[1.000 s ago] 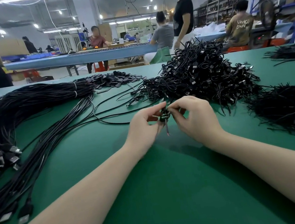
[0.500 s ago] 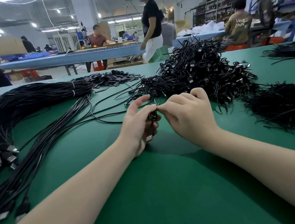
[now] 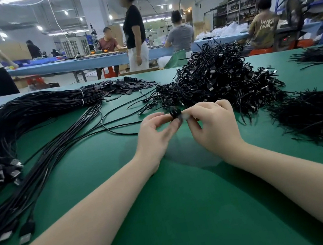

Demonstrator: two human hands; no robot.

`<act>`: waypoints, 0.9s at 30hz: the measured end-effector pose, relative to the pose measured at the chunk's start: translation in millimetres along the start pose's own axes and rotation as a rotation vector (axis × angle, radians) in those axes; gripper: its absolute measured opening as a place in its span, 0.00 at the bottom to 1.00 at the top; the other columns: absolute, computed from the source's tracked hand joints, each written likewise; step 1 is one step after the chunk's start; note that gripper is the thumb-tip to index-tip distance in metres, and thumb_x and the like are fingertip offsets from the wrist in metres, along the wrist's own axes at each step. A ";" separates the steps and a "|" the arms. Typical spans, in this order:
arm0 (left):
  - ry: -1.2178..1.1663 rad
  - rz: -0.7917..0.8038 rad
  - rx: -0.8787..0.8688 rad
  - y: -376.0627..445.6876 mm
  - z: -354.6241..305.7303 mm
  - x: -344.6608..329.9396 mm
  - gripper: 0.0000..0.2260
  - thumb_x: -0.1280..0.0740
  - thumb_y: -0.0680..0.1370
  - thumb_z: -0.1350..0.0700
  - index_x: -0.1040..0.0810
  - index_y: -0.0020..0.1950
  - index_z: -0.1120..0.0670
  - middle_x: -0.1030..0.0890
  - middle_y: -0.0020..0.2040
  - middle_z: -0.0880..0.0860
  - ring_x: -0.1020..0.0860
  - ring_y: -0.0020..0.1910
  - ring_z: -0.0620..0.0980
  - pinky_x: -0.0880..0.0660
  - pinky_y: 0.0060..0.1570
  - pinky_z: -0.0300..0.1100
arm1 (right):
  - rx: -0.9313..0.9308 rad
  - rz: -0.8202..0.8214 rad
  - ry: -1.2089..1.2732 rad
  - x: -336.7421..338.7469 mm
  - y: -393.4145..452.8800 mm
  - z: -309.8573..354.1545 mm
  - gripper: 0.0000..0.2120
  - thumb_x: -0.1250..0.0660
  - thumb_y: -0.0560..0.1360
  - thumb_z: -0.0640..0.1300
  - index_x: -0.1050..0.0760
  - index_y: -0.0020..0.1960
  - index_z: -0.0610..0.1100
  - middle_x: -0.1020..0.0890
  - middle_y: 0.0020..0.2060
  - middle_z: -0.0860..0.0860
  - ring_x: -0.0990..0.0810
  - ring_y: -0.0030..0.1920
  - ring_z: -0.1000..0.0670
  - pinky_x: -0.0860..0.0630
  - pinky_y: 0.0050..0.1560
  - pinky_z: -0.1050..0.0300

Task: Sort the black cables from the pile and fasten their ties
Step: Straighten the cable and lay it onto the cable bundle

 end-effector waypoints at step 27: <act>-0.170 0.086 0.124 -1.2 -1.7 1.3 0.07 0.31 0.76 0.51 0.18 0.42 0.53 0.17 0.36 0.46 0.23 0.36 0.40 0.28 0.37 0.30 | 0.166 -0.141 -0.066 2.1 1.5 0.4 0.04 0.31 0.74 0.40 0.18 0.43 0.46 0.18 0.36 0.54 0.21 0.38 0.46 0.35 0.45 0.50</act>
Point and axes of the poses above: each hand's wrist, its own y-axis towards the middle knuckle, its own x-axis out of the back of the hand, z = x × y, the point moved 1 cm from there along y, towards the middle knuckle
